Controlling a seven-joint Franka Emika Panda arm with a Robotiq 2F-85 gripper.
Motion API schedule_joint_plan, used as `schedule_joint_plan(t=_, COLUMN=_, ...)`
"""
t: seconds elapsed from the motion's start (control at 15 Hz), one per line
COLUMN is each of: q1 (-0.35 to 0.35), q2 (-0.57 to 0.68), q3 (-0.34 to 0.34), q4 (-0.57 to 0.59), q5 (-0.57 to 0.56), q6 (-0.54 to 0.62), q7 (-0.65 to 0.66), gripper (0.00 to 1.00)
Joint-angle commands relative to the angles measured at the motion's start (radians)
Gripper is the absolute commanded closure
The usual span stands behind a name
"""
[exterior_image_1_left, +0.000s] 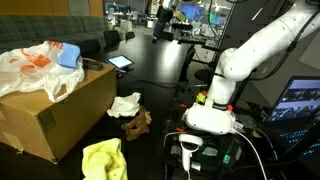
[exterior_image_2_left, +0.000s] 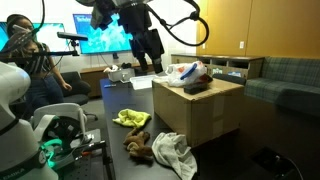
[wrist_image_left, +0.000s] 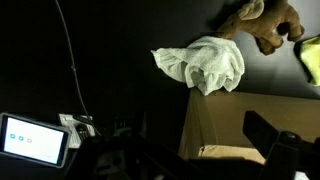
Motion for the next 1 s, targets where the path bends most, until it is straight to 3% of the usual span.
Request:
schedule_joint_plan(t=0.0, q1=0.017, q2=0.138, q3=0.013, q4=0.037, q5=0.009, q6=0.078, q7=0.012, gripper=0.00)
schedule_joint_plan(t=0.47, q1=0.098, q2=0.468, q3=0.007, q4=0.097, q5=0.120, q6=0.330, q7=-0.051, gripper=0.00)
schedule_joint_plan(t=0.67, q1=0.094, q2=0.557, q3=0.019, q4=0.129, q5=0.194, q6=0.409, q7=-0.054, gripper=0.00)
schedule_joint_plan(t=0.93, q1=0.078, q2=0.621, q3=0.051, q4=0.215, q5=0.178, q6=0.479, q7=-0.017, gripper=0.00)
